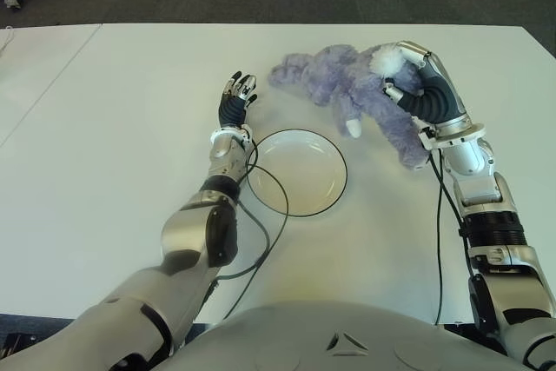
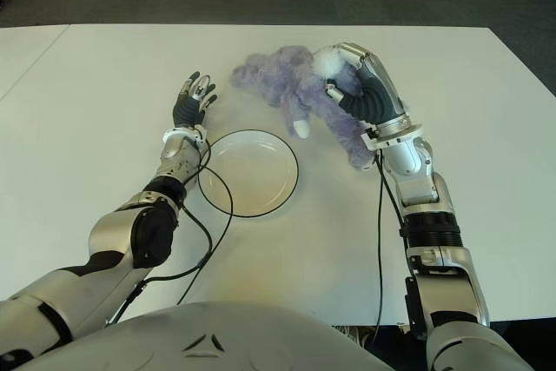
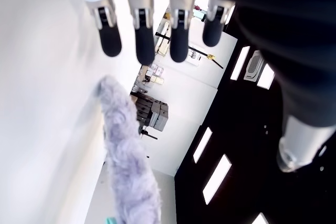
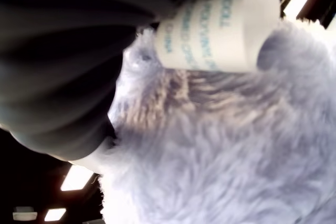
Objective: Put the doll into the plate.
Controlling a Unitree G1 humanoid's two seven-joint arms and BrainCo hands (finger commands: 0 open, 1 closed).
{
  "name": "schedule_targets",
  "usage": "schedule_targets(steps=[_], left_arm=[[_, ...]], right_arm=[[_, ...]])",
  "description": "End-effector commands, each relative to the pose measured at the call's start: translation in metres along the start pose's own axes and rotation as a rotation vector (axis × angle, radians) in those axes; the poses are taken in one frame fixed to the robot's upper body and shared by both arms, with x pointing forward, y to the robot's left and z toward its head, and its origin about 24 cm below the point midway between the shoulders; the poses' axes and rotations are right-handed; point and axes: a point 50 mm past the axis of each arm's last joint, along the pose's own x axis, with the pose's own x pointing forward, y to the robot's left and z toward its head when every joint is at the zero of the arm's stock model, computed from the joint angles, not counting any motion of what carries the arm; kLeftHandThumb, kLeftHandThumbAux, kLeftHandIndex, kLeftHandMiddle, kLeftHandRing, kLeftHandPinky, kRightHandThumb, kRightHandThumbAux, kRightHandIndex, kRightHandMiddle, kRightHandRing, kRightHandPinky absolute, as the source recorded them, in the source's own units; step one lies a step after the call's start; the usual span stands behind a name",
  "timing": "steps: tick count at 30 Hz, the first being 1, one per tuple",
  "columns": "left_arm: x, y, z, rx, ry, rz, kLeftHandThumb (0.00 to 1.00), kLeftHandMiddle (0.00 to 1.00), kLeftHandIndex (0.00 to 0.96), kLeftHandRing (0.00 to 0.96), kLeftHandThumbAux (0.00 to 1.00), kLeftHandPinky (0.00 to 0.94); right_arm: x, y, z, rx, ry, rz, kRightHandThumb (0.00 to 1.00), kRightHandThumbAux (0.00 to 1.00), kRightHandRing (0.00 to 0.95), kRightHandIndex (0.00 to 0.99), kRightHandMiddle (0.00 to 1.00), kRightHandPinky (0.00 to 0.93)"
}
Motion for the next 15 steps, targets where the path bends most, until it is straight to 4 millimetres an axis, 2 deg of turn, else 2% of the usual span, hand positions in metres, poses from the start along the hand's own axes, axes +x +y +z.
schedule_targets(steps=[1, 15], left_arm=[[-0.048, 0.035, -0.082, -0.048, 0.364, 0.147, 0.000, 0.176, 0.138, 0.173, 0.615, 0.193], [-0.048, 0.036, -0.082, -0.038, 0.363, 0.149, 0.000, 0.186, 0.142, 0.187, 0.618, 0.208]], right_arm=[[0.009, -0.006, 0.008, -0.011, -0.061, -0.024, 0.682, 0.729, 0.881, 0.435, 0.876, 0.866], [0.019, -0.005, 0.023, 0.011, -0.115, -0.034, 0.682, 0.730, 0.866, 0.434, 0.862, 0.848]])
